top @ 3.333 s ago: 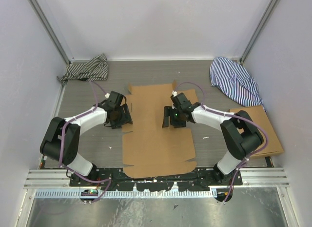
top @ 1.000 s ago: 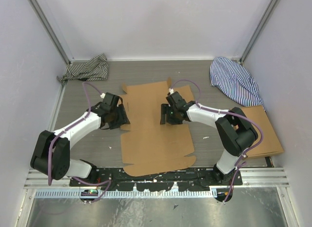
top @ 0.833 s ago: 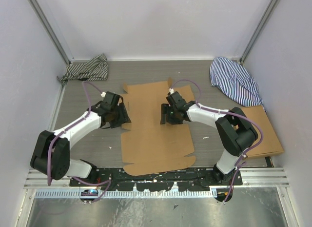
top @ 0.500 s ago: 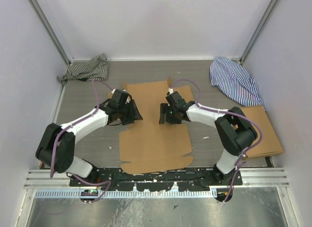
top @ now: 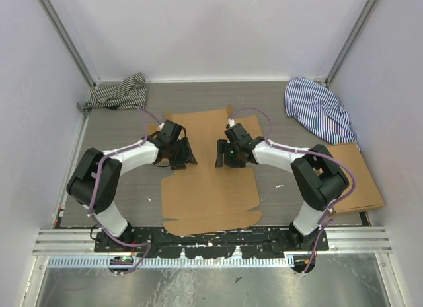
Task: Fold the paper box
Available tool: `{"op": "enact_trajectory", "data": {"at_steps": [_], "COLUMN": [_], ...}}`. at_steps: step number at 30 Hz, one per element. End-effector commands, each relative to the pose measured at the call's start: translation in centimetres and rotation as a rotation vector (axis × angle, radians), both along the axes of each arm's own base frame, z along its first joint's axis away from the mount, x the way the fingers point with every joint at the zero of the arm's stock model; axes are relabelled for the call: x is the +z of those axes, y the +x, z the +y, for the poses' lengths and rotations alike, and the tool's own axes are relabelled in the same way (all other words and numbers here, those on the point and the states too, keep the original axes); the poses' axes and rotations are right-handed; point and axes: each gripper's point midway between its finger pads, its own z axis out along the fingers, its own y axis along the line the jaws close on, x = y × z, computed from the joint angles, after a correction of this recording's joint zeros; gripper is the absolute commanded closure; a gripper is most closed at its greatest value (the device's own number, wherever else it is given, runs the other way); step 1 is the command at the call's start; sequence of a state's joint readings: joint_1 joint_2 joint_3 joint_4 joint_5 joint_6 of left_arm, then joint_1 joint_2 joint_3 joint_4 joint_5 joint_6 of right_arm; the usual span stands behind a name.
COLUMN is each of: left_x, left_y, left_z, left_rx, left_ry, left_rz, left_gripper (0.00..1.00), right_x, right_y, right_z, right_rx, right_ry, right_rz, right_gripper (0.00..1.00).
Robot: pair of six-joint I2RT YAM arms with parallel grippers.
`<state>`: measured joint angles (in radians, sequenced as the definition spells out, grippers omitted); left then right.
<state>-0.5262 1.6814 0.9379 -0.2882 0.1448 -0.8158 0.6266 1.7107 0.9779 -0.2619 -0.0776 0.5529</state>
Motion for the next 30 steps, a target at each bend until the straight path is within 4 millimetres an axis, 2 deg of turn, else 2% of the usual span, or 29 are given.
{"op": "enact_trajectory", "data": {"at_steps": [1,4,8,13,16,20,25,30], "left_x": [-0.7,0.5,3.5,6.7,8.2,10.4,13.0,13.4], "left_y": [-0.1,-0.1,0.2,1.1,1.7,3.3,6.4,10.6], "left_z": [0.1,0.8,1.8,3.1,4.2,5.5,7.9,10.0], "left_rx": [-0.007,-0.007,-0.016,-0.010,-0.002,0.019,0.084,0.153], "left_ry": [0.023,0.050,0.097,0.169,0.229,0.266,0.278,0.286], "left_rz": [0.012,-0.016,-0.062,-0.122,-0.145,-0.187,-0.231,-0.214], "left_gripper": [0.41,0.41,0.39,0.37,0.36,0.35,0.33,0.33], "right_x": [-1.8,-1.0,1.0,4.5,7.4,10.3,12.2,13.5], "right_y": [-2.1,-1.8,-0.8,0.8,2.5,4.7,8.2,12.9], "right_z": [-0.3,-0.1,-0.2,-1.0,-1.6,-2.4,-3.8,-5.6], "right_rx": [0.014,0.014,0.004,-0.023,-0.044,-0.061,-0.090,-0.125], "right_ry": [-0.023,-0.021,-0.035,-0.083,-0.129,-0.170,-0.176,-0.156], "right_rz": [0.088,0.076,0.034,-0.044,-0.115,-0.186,-0.219,-0.250], "right_gripper": [0.33,0.33,0.32,0.30,0.29,0.28,0.28,0.29]}}
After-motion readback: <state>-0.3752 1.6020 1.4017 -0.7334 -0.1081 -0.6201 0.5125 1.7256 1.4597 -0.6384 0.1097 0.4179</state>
